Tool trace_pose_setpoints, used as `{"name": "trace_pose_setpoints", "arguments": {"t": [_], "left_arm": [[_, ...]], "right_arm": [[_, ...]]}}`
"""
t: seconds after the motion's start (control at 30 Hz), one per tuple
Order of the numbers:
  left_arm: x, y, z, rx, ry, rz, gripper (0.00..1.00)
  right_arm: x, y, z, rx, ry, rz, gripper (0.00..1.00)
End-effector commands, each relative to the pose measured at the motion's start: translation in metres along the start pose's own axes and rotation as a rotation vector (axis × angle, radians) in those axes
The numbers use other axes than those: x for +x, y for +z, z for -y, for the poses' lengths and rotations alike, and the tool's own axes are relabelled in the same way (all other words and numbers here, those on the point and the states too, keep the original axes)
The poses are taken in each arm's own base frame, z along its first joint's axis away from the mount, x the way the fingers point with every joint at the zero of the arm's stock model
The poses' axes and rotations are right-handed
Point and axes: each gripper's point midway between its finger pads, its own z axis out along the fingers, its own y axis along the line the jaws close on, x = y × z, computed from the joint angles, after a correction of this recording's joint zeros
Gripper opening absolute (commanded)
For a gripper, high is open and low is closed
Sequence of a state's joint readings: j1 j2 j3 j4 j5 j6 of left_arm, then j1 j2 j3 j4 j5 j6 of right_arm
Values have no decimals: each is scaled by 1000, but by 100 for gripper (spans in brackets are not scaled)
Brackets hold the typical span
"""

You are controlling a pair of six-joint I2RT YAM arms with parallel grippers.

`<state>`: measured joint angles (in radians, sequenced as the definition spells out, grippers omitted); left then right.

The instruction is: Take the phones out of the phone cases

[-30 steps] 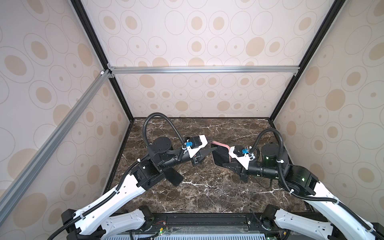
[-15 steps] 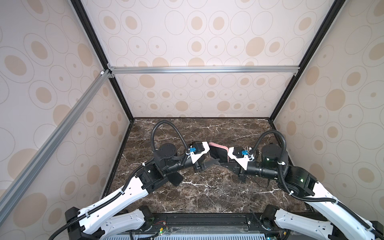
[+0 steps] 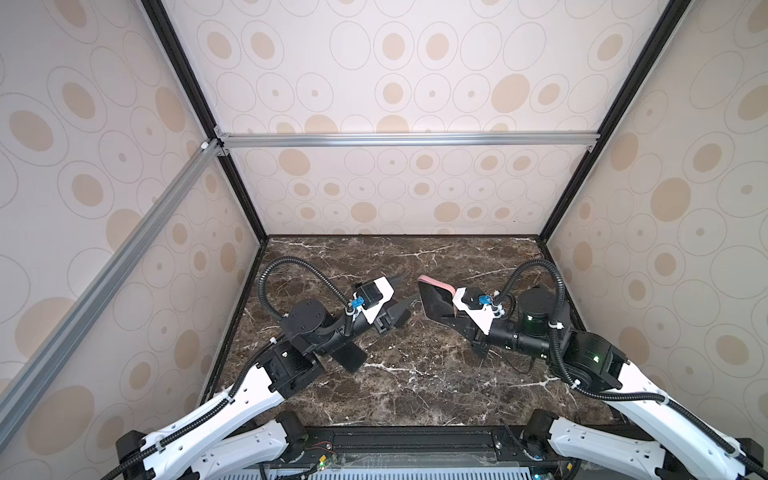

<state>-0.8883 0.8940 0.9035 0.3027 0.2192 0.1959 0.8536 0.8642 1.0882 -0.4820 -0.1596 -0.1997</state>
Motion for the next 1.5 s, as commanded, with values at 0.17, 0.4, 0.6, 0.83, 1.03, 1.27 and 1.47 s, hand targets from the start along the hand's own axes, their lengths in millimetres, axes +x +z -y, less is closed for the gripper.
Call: {"name": "trace_pose_setpoints", "arguments": {"t": [0.17,0.4,0.6,0.83,1.03,1.27,1.47], "left_arm": [[-13,3,0,14,23,48,26],[-13,4,4,38,20,43,22],[-9,8,6,49,19,30,19],[-7,10,6,53,17,25,20],[-8,9,5,46,18,25,21],[-6,10,8,60,16,18,21],[4,15,22,148,10,-31,20]], "right_arm": [[-26,-10,1,8,-18,89,0],[-25,-10,-1,-1,-20,85,0],[-24,-9,-2,-8,-17,80,0],[-22,-7,-6,-34,-26,67,0],[-18,-2,-10,-61,-32,46,0],[-16,1,-11,-74,-37,29,0],[-15,3,-19,-121,-54,14,0]]}}
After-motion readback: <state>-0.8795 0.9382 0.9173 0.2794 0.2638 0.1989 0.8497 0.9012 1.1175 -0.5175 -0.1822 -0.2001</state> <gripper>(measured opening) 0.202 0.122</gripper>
